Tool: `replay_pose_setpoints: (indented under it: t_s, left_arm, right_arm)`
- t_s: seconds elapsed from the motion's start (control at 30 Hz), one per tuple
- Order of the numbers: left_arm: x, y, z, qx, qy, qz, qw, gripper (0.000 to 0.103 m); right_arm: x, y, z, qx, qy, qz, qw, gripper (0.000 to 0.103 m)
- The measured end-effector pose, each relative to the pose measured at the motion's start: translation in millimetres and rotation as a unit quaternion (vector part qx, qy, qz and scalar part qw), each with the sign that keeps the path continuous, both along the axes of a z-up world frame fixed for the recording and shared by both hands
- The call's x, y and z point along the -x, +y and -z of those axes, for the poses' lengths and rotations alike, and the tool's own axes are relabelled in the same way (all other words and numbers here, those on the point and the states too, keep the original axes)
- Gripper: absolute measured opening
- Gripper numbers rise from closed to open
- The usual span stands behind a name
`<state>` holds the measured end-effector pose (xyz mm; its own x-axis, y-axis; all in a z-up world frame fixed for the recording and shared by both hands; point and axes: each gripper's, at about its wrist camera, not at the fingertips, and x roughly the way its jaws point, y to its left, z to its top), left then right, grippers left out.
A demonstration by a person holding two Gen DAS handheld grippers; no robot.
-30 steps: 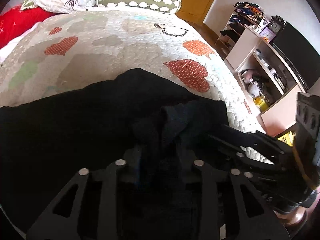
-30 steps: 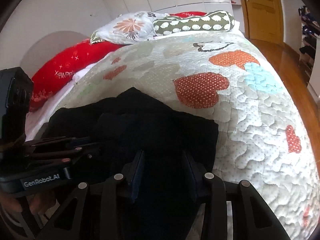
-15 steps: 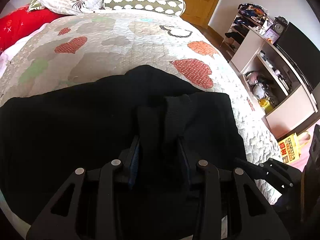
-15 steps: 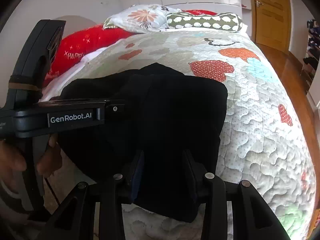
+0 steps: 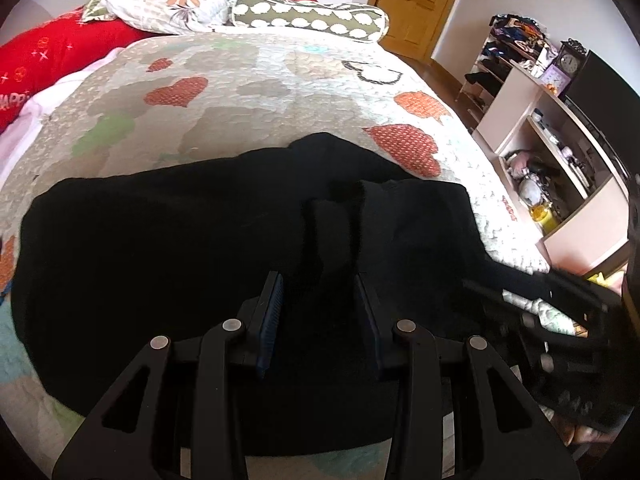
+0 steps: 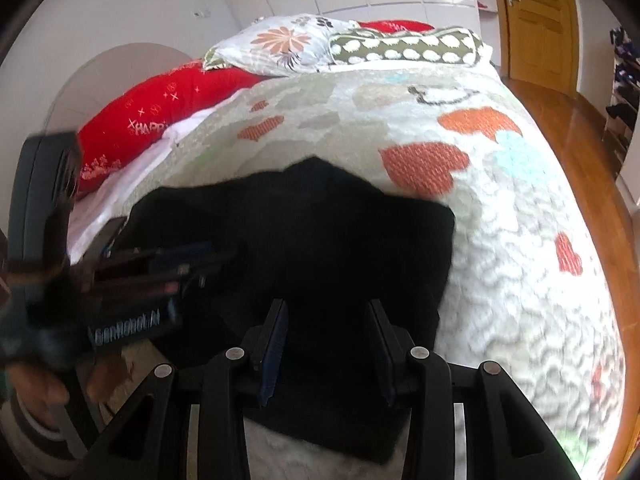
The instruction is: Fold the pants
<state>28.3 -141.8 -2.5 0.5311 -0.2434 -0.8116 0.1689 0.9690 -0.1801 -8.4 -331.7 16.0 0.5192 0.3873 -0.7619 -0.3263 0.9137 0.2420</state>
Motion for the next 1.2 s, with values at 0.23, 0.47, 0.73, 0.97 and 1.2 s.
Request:
replay_pose_setpoints:
  t_s: [0.23, 0.47, 0.73, 0.97, 1.2]
  left_arm:
    - [5, 20, 5, 0.008, 0.008, -0.019, 0.9998, 0.036]
    - [11, 36, 5, 0.023, 0.010, -0.035, 0.9991, 0.036]
    - [17, 44, 4, 0.033, 0.006, -0.045, 0.9984, 0.036]
    - [24, 51, 1, 0.033, 0.003, -0.050, 0.9982, 0.036]
    - [29, 59, 2, 0.040, 0.003, -0.059, 0.9975, 0.036]
  right_arm:
    - [-38, 27, 15, 0.023, 0.005, -0.001, 1.000, 0.039]
    - [-56, 36, 19, 0.028, 0.006, -0.001, 1.000, 0.044]
    - [-10, 33, 13, 0.052, 0.006, -0.022, 0.998, 0.044]
    - [7, 29, 9, 0.057, -0.008, -0.017, 0.998, 0.044]
    - [21, 41, -8, 0.012, -0.027, -0.072, 0.997, 0.044]
